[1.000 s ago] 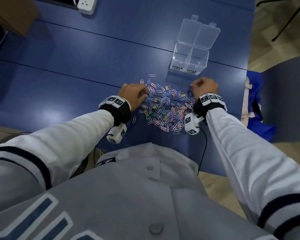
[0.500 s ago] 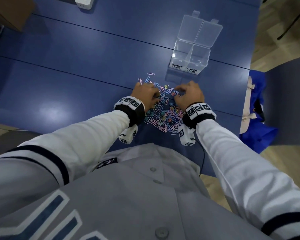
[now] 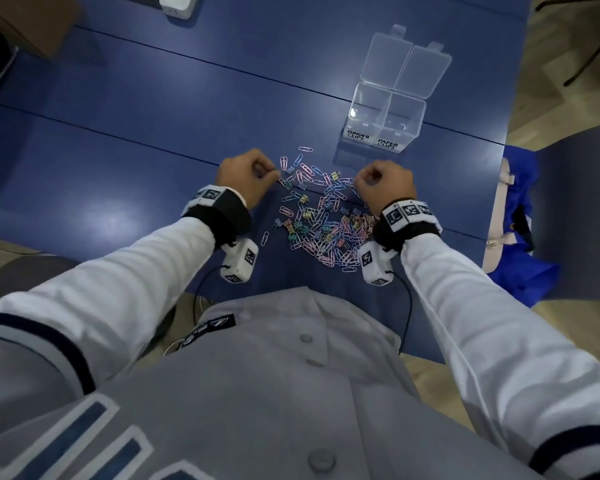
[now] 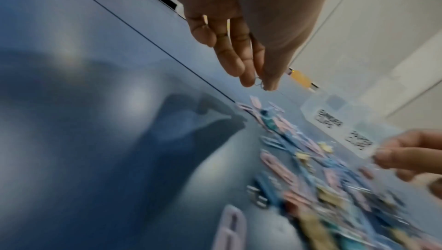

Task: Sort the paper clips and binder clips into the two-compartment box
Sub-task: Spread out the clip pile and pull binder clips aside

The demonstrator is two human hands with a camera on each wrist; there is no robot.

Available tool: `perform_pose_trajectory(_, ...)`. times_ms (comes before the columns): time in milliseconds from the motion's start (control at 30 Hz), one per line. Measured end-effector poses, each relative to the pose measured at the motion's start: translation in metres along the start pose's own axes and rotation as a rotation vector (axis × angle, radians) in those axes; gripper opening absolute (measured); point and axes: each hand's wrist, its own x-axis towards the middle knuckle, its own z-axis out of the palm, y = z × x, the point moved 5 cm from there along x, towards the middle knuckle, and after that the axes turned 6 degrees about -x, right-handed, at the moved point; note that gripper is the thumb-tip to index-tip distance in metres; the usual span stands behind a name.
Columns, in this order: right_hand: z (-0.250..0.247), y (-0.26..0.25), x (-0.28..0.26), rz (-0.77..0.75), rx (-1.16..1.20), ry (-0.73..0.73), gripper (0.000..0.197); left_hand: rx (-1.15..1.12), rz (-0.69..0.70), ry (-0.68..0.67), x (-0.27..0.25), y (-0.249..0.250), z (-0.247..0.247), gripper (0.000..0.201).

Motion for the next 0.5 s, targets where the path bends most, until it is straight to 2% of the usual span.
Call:
perform_pose_trajectory(133,-0.013,0.008,0.017,0.084,0.021,0.060,0.010,0.233,-0.097,-0.116,0.006,-0.031,-0.014,0.016)
perform_pose_trajectory(200,-0.010,0.009,0.022,0.100,-0.039,0.026,0.014,0.253,-0.063,-0.113,0.004,-0.028,-0.013,0.015)
perform_pose_trajectory(300,-0.006,0.004,0.024,0.072,-0.115,0.014,0.020,0.312,0.127,-0.041,-0.002,-0.001,-0.006,0.022)
perform_pose_trajectory(400,0.000,-0.013,0.021,-0.048,-0.133,0.035,0.026,0.434,0.328,-0.119,-0.006,0.031,0.017,0.028)
perform_pose_trajectory(500,0.011,-0.029,0.017,-0.156,-0.209,-0.005,0.028,0.506,0.405,-0.213,-0.002,0.048,0.037,0.029)
